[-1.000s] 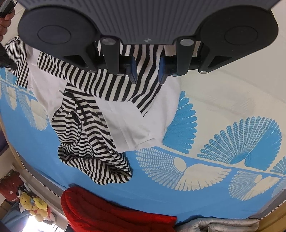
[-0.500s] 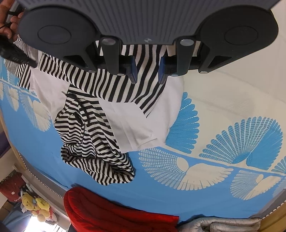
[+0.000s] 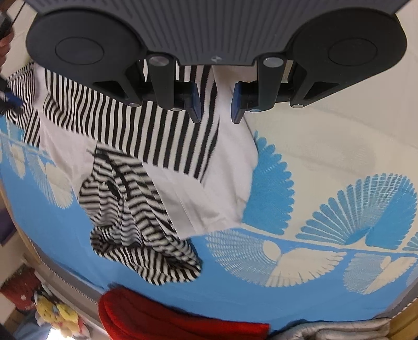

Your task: Fold small clothes

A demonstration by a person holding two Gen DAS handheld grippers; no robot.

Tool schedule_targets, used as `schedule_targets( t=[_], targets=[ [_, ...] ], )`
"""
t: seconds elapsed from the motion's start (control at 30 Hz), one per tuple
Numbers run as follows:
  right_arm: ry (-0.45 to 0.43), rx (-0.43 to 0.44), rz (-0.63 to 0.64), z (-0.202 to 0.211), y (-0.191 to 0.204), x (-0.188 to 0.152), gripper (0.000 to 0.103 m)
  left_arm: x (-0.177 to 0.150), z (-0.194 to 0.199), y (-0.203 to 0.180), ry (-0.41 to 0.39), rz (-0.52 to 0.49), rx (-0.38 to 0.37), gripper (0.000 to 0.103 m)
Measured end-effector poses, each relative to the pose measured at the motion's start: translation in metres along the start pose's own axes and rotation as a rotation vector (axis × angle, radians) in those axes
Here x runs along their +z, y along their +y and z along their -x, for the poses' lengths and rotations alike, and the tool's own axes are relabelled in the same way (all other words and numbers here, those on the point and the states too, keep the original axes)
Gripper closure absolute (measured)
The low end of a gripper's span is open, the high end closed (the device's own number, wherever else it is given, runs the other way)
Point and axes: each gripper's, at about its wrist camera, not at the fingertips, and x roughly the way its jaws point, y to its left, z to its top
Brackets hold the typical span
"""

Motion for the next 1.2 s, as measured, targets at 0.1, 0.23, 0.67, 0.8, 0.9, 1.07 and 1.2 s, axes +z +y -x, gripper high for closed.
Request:
schedule_targets(
  t=[0.1,0.23,0.67,0.8,0.9,1.07,1.2],
  targets=[
    [0.035,0.113,0.049,0.011,0.008,-0.002,0.073,-0.006,-0.006,-0.004,0.022,-0.031,-0.012,0.076],
    [0.243,0.148,0.112,-0.005,0.009,-0.017,0.064,-0.015,-0.015,-0.007,0.055,-0.056,-0.003,0.075],
    [-0.007,-0.019,-0.041,0.035,-0.088,0.032,0.057,-0.009,0.012,-0.041,-0.048,-0.107,0.004,0.069],
    [-0.047,-0.093,-0.159,0.030,-0.145,0.051,0.057,-0.014,0.012,-0.051,-0.064,-0.174,0.032,0.069],
    [-0.072,-0.129,-0.219,0.031,-0.182,0.060,0.057,-0.016,0.011,-0.053,-0.070,-0.187,0.043,0.069],
    [-0.064,-0.140,-0.364,0.024,-0.223,0.065,0.057,-0.016,0.007,-0.059,-0.066,-0.183,0.035,0.069],
    [-0.049,-0.143,-0.419,0.013,-0.238,0.065,0.057,-0.017,0.006,-0.068,-0.066,-0.200,0.024,0.069]
  ],
)
